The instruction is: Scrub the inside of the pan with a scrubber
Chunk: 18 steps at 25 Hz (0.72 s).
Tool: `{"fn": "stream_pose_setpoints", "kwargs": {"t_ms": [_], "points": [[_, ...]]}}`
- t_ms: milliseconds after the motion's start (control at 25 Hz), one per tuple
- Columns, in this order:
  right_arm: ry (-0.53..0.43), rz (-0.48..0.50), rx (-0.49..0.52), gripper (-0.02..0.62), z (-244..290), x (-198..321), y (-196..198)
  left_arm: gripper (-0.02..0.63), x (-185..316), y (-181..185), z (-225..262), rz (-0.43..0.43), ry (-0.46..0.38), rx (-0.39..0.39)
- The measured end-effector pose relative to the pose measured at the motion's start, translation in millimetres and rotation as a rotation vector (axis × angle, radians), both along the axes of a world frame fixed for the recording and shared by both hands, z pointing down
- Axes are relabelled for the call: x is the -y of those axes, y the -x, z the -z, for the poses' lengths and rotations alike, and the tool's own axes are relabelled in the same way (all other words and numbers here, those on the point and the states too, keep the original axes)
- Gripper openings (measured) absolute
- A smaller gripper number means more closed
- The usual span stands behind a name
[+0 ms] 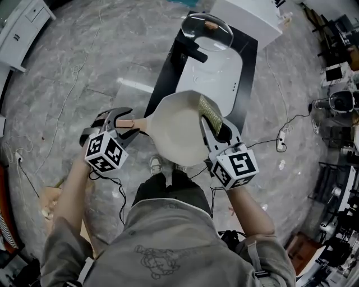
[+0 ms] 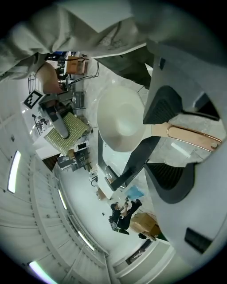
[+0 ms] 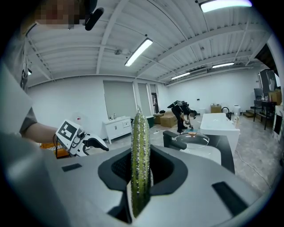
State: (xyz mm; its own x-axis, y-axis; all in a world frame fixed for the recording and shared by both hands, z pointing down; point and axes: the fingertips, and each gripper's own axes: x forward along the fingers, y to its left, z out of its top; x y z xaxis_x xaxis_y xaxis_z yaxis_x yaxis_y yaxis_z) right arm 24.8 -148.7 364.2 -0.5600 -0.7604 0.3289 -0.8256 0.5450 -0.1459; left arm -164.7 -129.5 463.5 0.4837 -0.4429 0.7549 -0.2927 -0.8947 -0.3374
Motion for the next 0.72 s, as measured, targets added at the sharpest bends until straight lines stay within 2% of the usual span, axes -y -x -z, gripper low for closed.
{"fn": "stream_pose_setpoints", "kwargs": {"t_ms": [520, 720], "points": [[0.104, 0.019, -0.025, 0.071, -67.6, 36.8, -24.5, 0.264, 1.7, -6.8, -79.6, -0.107, 0.148, 0.238], [0.146, 0.023, -0.038, 0.071, -96.6, 46.1, -27.1, 0.264, 2.0, -5.1, -85.6, -0.128, 0.187, 0.278]]}}
